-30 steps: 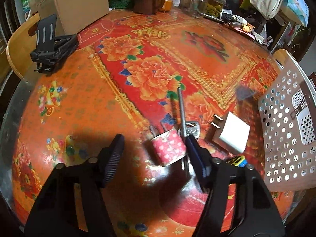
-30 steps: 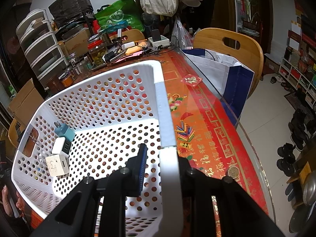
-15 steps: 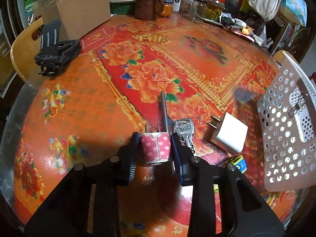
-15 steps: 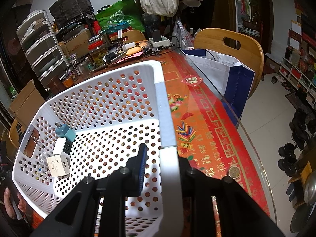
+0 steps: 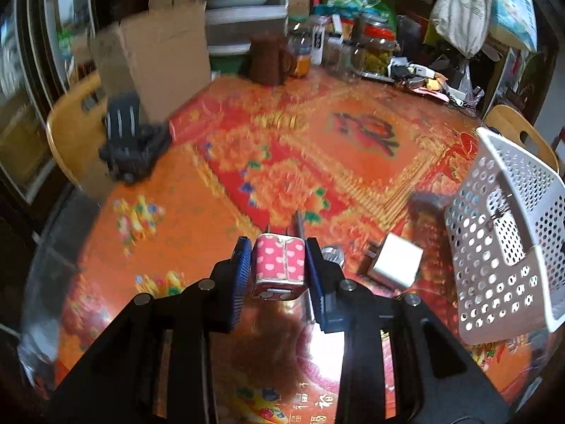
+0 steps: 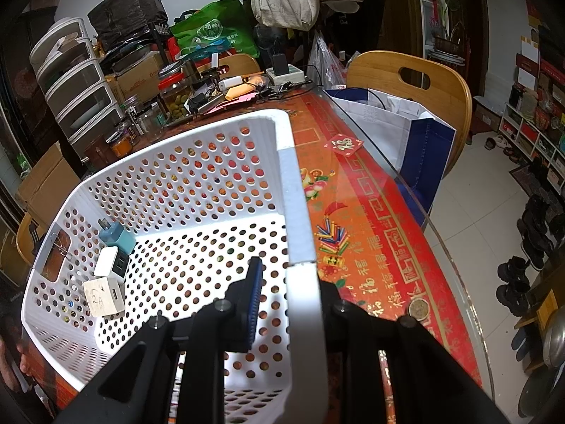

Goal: Organize rigid objects
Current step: 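Carry the pink charger into the basket and open the left tool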

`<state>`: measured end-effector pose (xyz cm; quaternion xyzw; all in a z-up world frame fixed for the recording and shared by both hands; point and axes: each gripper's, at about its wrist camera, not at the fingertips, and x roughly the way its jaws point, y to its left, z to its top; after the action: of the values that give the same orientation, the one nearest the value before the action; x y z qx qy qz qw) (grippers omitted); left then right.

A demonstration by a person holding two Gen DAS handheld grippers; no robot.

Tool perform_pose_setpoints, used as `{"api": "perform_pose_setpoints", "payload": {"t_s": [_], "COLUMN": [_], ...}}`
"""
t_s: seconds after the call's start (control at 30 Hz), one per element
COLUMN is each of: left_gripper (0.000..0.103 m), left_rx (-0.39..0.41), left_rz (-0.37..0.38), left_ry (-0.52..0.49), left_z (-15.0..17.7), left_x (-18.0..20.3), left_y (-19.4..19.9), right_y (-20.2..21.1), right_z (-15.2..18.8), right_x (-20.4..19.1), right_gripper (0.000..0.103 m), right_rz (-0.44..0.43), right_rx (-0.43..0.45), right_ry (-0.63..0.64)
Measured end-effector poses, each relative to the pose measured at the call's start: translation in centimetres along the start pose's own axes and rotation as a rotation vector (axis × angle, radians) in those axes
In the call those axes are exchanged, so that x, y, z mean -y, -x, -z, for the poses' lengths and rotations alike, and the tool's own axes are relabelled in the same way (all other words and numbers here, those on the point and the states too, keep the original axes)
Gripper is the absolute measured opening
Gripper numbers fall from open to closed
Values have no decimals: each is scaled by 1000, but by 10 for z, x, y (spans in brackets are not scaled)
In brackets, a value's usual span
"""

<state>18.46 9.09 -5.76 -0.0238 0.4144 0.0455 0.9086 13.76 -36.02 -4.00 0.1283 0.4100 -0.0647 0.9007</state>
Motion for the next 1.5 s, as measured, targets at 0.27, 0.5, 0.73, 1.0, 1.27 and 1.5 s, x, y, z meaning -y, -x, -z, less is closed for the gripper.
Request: {"api": "perform_pose_setpoints", "payload": {"t_s": [0.27, 0.5, 0.73, 1.0, 1.27, 1.5], "left_gripper": [28, 28, 29, 29, 29, 77], "left_rx": [148, 11, -242, -290, -345, -113], "left_rz": [25, 133, -35, -60, -67, 112], "left_ry": [-229, -482, -723, -796, -784, -605], "left_z": [-43, -61, -40, -23, -28, -59], "left_x": [86, 203, 292, 314, 310, 258], "left_y": [79, 80, -7, -28, -52, 22], "right_y": [0, 0, -1, -1, -1, -2], "right_z": [0, 0, -2, 0, 0, -1], "right_x": [-1, -1, -2, -3, -1, -2], "right_gripper": [22, 22, 22, 23, 24, 25], "right_rz": [0, 0, -1, -12, -22, -21], "right_rx": [1, 1, -3, 2, 3, 1], "right_ry": [-2, -3, 0, 1, 3, 6]}}
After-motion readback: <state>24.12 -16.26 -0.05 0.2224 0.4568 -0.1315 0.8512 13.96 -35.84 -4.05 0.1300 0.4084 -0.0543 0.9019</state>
